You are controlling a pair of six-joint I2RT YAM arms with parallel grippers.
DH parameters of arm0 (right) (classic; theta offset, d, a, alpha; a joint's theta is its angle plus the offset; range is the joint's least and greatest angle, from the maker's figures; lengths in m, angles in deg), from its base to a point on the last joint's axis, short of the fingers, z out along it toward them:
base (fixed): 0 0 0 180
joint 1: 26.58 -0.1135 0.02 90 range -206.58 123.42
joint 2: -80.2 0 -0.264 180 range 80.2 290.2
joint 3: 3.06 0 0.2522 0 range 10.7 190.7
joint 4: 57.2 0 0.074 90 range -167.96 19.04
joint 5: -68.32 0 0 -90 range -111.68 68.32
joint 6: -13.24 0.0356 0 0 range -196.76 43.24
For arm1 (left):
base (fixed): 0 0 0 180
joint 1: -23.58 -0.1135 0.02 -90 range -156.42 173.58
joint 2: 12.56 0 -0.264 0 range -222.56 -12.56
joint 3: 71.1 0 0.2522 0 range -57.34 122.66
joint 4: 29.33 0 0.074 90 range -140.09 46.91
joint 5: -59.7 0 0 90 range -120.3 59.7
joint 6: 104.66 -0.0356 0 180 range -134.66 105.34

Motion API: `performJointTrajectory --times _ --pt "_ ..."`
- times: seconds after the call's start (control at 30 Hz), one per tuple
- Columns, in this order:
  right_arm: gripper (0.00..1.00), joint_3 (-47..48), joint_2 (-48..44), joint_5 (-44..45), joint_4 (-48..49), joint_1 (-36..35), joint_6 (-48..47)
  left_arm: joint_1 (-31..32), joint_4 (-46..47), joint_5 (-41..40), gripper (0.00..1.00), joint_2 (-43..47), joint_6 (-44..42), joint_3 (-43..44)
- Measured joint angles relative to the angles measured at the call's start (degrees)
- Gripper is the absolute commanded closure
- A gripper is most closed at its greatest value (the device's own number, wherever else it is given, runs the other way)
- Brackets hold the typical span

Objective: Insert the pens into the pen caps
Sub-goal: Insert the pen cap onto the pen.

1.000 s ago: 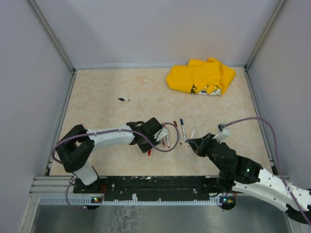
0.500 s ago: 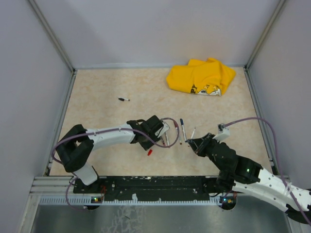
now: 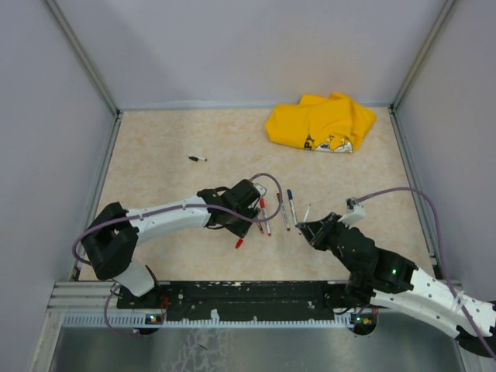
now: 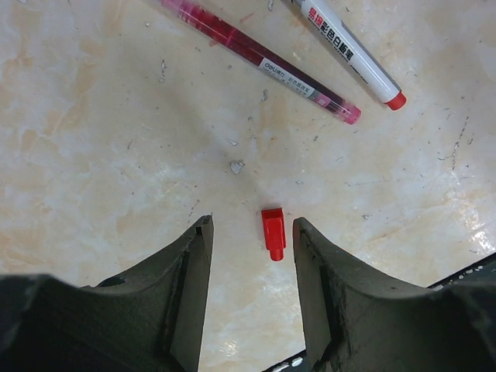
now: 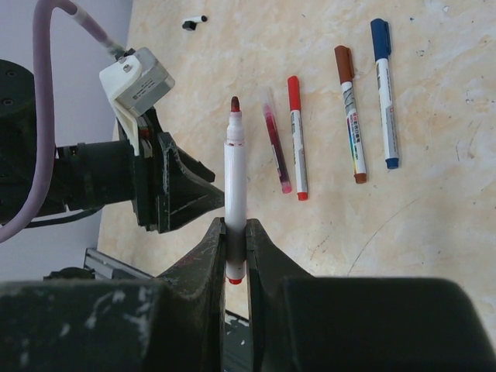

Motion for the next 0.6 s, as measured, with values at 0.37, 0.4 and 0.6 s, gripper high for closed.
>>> performJointTrajectory --times 0.37,0.4,0.6 --pt "1.00 -0.8 1.0 -0.5 1.1 0.0 0.3 1.0 -0.8 2.1 0.50 -0.9 2.7 -1.0" --pt "1.00 -1.0 1.3 -0.7 1.4 0.0 0.3 1.2 -0.9 2.1 0.50 -1.3 2.7 -1.0" --pt "1.00 -1.0 2.5 -1.4 2.6 0.0 0.3 2.8 -1.7 1.8 0.51 -4.2 3.1 -1.0"
